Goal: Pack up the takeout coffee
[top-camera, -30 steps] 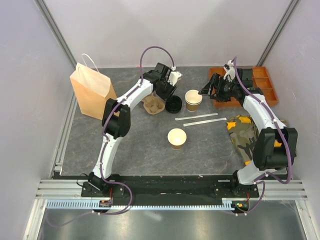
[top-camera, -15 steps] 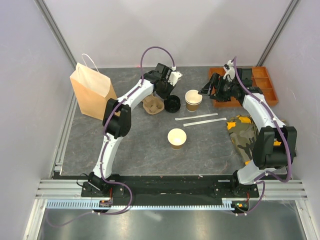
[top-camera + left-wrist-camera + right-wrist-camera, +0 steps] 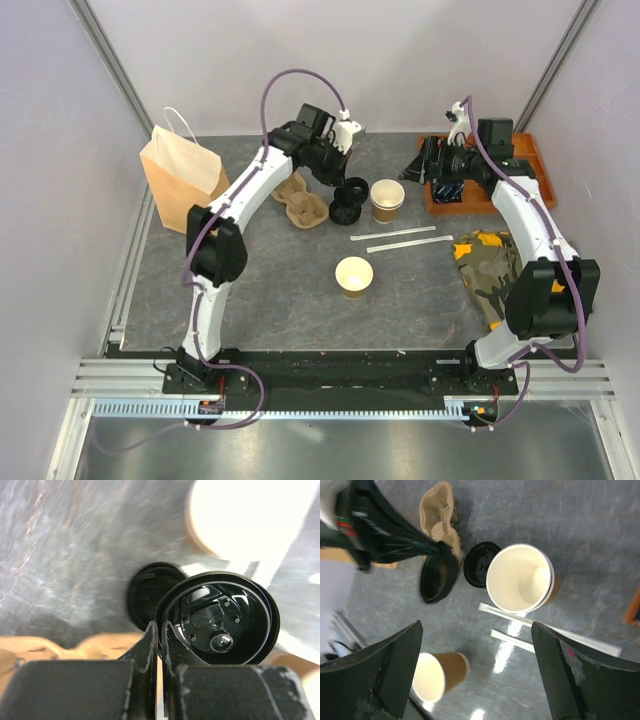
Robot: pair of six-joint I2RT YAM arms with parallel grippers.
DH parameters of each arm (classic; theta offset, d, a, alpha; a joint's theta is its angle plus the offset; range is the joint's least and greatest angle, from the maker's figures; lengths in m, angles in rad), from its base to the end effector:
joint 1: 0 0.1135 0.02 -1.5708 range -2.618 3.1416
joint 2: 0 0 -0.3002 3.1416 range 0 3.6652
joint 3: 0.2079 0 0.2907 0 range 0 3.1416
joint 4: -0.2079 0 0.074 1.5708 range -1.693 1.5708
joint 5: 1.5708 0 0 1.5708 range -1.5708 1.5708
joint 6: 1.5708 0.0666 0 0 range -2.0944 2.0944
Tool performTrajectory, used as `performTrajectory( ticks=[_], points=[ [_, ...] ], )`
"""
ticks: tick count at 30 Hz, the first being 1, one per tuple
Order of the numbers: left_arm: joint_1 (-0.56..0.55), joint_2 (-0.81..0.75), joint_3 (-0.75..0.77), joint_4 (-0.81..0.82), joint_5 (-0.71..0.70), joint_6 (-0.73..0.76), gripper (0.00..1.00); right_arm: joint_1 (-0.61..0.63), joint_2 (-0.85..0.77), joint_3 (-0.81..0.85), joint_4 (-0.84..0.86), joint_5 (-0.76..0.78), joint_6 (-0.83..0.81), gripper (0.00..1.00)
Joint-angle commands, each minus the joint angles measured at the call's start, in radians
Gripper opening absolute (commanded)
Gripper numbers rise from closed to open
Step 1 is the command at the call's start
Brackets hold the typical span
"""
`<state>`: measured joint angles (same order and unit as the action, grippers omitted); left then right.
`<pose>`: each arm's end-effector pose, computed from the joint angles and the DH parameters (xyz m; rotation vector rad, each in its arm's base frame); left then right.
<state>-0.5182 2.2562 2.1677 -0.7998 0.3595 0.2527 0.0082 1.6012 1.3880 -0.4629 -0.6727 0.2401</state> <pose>0.4963 -0.3099 0.2747 1.0703 2.2163 -0.5578 0.4178 0.0449 0.3331 -0.1113 2.2130 0.8880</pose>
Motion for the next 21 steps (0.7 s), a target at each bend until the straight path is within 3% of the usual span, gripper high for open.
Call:
performTrajectory(
  ticks=[1, 7, 12, 16, 18, 20, 21],
  points=[
    [-0.002, -0.199, 0.028, -0.119, 0.328, -0.09, 0.02, -0.004, -0.108, 0.115, -0.103, -0.093, -0.323, 0.98],
    [-0.002, -0.342, -0.127, -0.127, 0.788, -0.28, 0.02, -0.002, -0.354, 0.016, -0.12, -0.258, -0.689, 0.98],
    [-0.006, -0.48, -0.328, -0.003, 1.071, -0.397, 0.02, 0.006, -0.527, 0.02, -0.374, -0.358, -1.046, 0.98],
    [-0.023, -0.544, -0.445, 0.016, 1.252, -0.386, 0.02, 0.012, -0.731, -0.093, -0.372, -0.41, -1.131, 0.98],
    [-0.032, -0.563, -0.476, 0.017, 1.285, -0.379, 0.02, 0.015, -0.793, -0.127, -0.291, -0.476, -1.093, 0.98],
    [-0.043, -0.572, -0.482, 0.016, 1.325, -0.375, 0.02, 0.015, -0.862, -0.2, -0.136, -0.499, -0.832, 0.96],
    [-0.046, -0.573, -0.479, 0.013, 1.329, -0.371, 0.02, 0.015, -0.882, -0.236, 0.102, -0.495, -0.679, 0.93]
  ],
)
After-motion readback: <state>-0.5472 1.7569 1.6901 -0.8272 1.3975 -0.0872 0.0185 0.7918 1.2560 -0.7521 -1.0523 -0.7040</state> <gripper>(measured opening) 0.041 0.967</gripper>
